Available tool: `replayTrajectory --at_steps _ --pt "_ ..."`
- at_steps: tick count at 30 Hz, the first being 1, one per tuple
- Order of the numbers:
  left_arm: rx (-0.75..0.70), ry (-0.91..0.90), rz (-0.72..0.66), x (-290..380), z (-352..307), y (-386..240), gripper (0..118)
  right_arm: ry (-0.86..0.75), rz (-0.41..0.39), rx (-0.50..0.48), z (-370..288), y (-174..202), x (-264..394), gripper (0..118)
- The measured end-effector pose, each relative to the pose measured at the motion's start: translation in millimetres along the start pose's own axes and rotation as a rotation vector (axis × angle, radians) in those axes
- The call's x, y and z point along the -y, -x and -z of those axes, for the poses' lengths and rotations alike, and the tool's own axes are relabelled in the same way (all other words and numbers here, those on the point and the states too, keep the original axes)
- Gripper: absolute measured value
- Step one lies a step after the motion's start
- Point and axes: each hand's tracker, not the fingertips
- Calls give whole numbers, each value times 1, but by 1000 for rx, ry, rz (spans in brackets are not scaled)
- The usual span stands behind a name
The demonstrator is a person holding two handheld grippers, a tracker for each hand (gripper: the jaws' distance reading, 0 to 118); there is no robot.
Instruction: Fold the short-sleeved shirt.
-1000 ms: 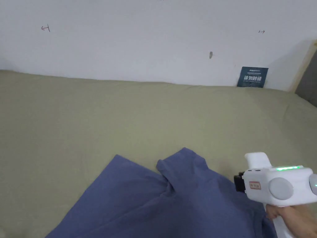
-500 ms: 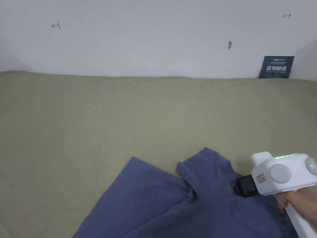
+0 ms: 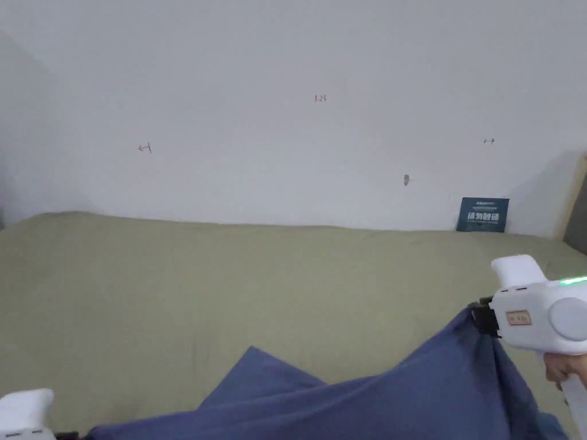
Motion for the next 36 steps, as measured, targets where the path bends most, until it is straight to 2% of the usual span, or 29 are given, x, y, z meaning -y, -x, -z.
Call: replayTrajectory --at_steps 6,9,15,25,36 --pt "-28 -180 62 -78 -55 -39 6 -183 21 82 -111 -29 -42 0" --pt "-22 -225 48 -117 -78 -57 6 -268 36 128 -162 -35 -57 0" --pt "-61 -305 81 -187 -110 -93 6 -345 92 167 -213 -49 -78 0" --pt "-124 -383 85 -250 -141 -118 6 -392 162 186 -200 -64 -121 0" --pt "-216 -424 118 -320 -132 -135 6 -407 151 205 -155 -74 -196 0"
